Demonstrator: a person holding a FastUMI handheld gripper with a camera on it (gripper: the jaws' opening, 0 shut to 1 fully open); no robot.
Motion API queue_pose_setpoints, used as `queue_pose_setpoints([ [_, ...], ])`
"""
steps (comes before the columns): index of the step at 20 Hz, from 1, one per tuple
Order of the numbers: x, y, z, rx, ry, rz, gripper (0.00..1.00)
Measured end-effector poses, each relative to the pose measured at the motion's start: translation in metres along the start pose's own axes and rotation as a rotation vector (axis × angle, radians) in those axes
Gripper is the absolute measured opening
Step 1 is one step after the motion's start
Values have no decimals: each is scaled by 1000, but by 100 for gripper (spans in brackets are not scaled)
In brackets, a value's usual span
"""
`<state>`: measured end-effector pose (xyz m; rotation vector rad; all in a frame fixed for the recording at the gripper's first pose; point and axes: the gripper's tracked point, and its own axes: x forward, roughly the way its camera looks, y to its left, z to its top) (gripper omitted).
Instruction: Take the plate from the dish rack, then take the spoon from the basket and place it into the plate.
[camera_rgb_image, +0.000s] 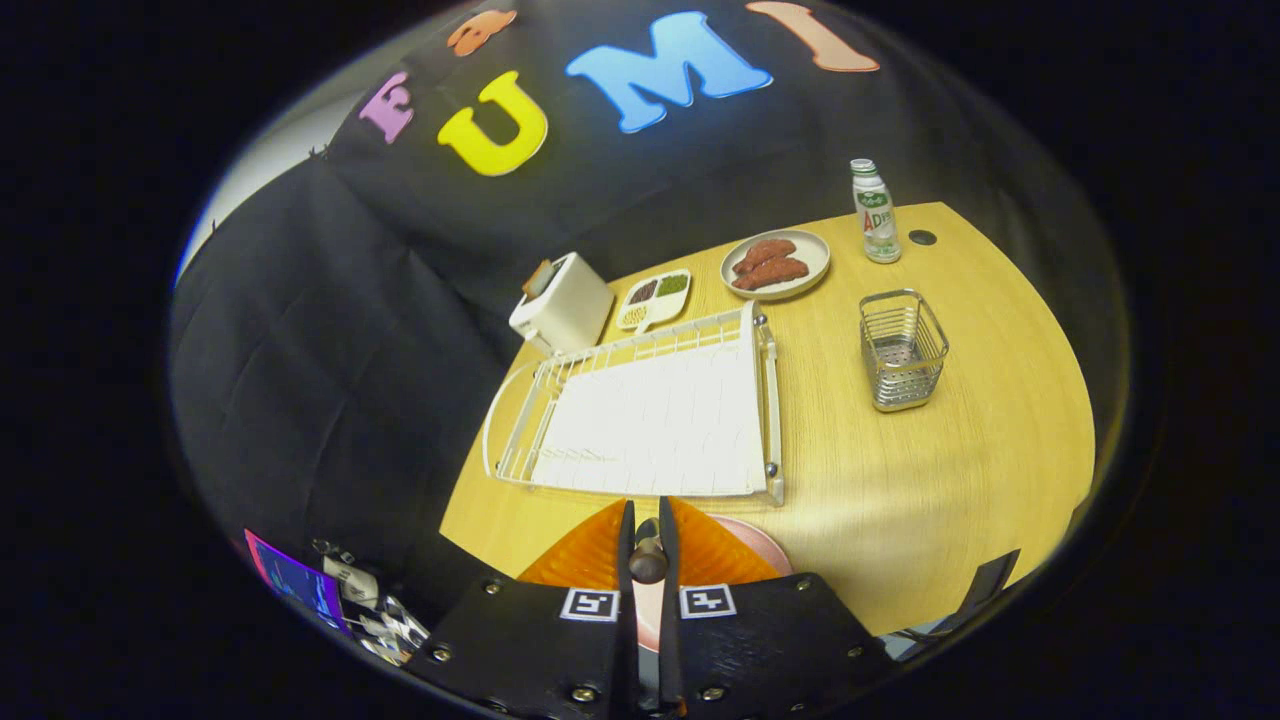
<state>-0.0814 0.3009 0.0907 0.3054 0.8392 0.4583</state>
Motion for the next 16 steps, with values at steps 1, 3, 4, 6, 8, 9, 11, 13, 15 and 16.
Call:
queue_pose_setpoints([
  [1,6,2,-12,-31,24,-16,8],
  [3,17,6,-30,-76,60,-34,8],
  [4,21,8,-37,-100,74,-45,8],
  [6,32,13,-49,-149,97,-60,8],
  [8,41,21,-60,-180,118,-63,8],
  [9,43,26,-64,-187,129,-59,8],
  [11,47,36,-75,-200,138,-49,8],
  [13,50,40,-80,-215,150,-42,8],
  [15,52,40,-82,-212,154,-40,11],
  [16,54,40,-81,-205,152,-37,11],
])
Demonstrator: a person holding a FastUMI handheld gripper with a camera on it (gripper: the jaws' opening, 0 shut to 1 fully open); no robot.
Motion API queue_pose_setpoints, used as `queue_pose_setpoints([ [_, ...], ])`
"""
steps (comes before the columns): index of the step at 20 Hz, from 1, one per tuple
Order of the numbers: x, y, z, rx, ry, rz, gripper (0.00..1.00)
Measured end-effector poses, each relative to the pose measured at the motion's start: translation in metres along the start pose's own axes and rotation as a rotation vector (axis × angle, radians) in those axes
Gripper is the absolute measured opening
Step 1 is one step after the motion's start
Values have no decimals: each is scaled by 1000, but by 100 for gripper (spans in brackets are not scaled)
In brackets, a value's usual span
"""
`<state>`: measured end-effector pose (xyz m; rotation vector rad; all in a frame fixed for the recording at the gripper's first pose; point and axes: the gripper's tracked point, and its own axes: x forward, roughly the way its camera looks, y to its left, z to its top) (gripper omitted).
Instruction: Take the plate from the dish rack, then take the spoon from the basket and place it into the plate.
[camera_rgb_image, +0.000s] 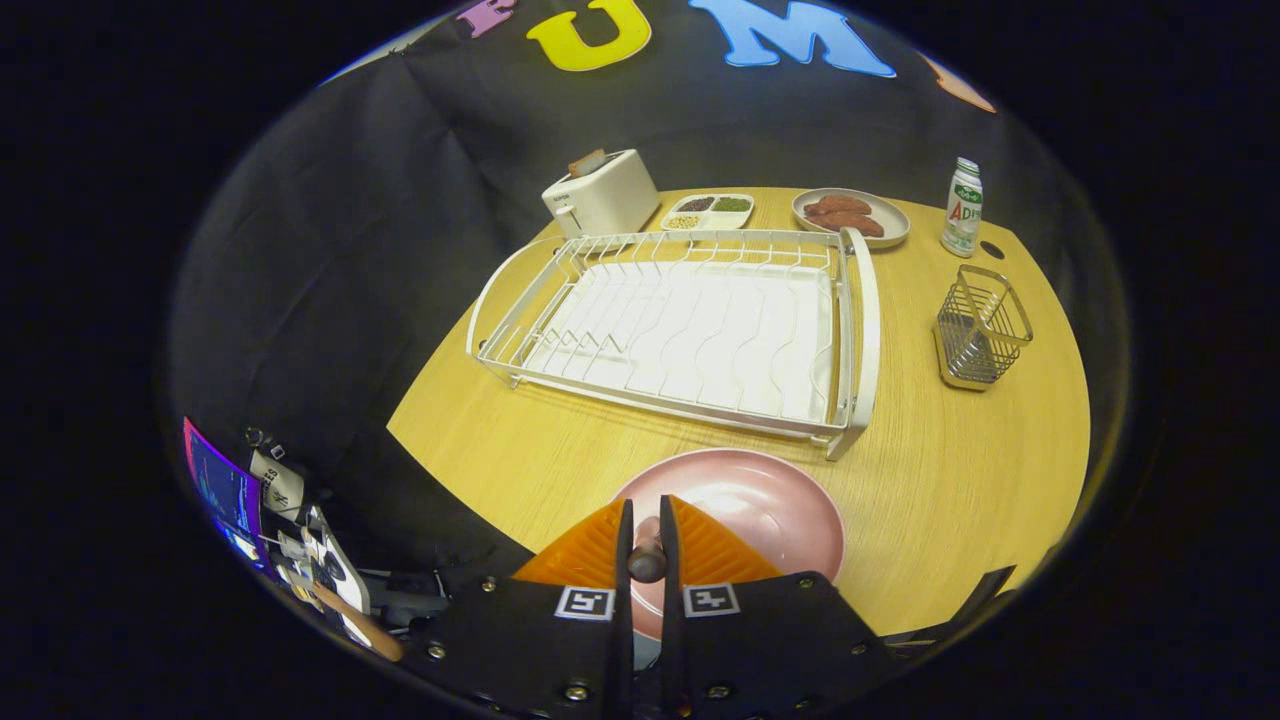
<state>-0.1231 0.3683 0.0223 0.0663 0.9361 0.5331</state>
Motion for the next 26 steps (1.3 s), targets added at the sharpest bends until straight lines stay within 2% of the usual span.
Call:
queue_pose_setpoints([
  [5,-1,-1,5,28,4,21,13],
  [8,-4,-3,10,47,-9,24,21],
  [9,-5,-4,10,52,-9,27,21],
  [10,-7,-5,11,56,-8,26,33],
  [16,-18,-16,21,93,-40,26,34],
  [26,-51,-34,61,124,-174,11,33],
])
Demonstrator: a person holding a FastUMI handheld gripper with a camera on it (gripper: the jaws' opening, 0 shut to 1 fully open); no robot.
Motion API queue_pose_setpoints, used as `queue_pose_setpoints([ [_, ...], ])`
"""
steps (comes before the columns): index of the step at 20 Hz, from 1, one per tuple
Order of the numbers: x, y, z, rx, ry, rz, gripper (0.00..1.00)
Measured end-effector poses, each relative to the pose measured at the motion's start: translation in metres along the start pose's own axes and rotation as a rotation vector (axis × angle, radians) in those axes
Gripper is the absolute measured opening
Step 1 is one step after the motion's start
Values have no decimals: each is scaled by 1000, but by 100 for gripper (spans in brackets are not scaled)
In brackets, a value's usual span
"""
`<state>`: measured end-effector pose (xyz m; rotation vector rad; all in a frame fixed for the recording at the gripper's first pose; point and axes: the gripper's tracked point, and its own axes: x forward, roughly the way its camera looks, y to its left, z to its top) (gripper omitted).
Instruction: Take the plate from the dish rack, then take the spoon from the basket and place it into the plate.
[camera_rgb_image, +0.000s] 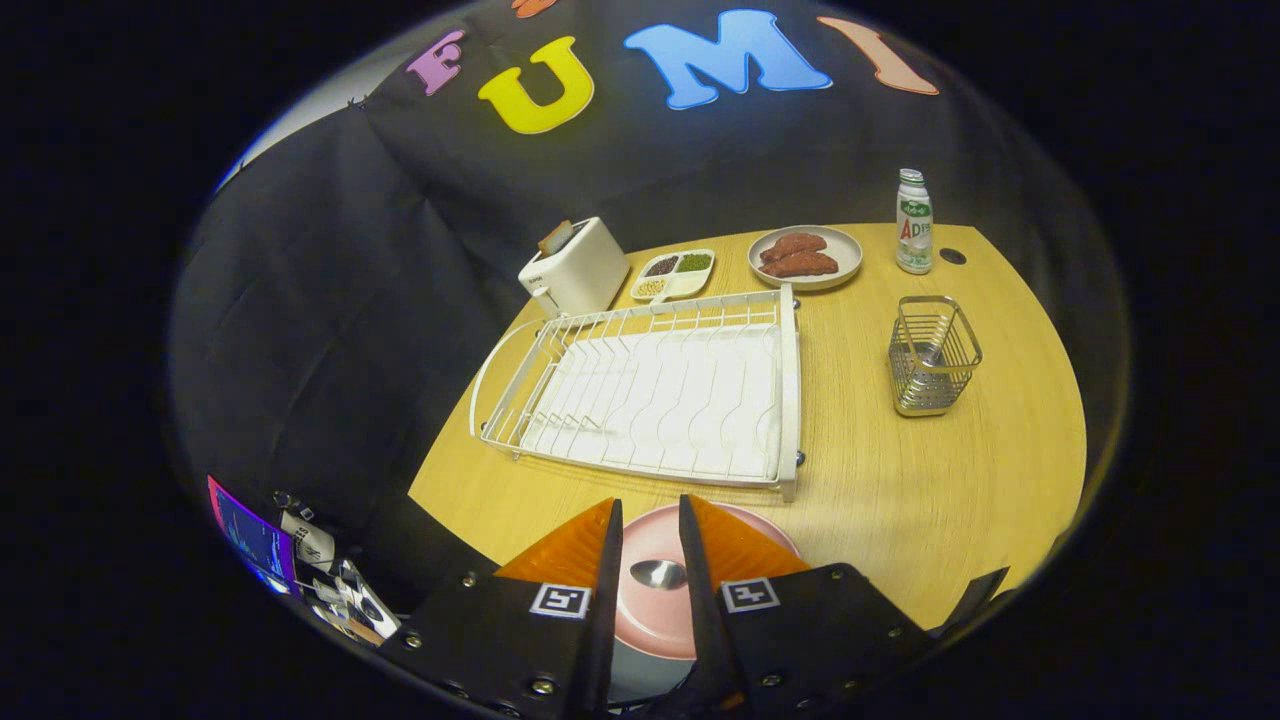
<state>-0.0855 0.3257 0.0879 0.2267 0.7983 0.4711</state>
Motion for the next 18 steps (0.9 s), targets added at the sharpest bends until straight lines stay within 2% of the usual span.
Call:
queue_pose_setpoints([
  [3,-15,-14,20,0,-67,-17,33],
  [6,-37,-34,50,-25,-192,-56,33],
  [13,-135,-72,153,-155,-567,-204,33],
  [18,-198,-90,204,-197,-763,-298,33],
])
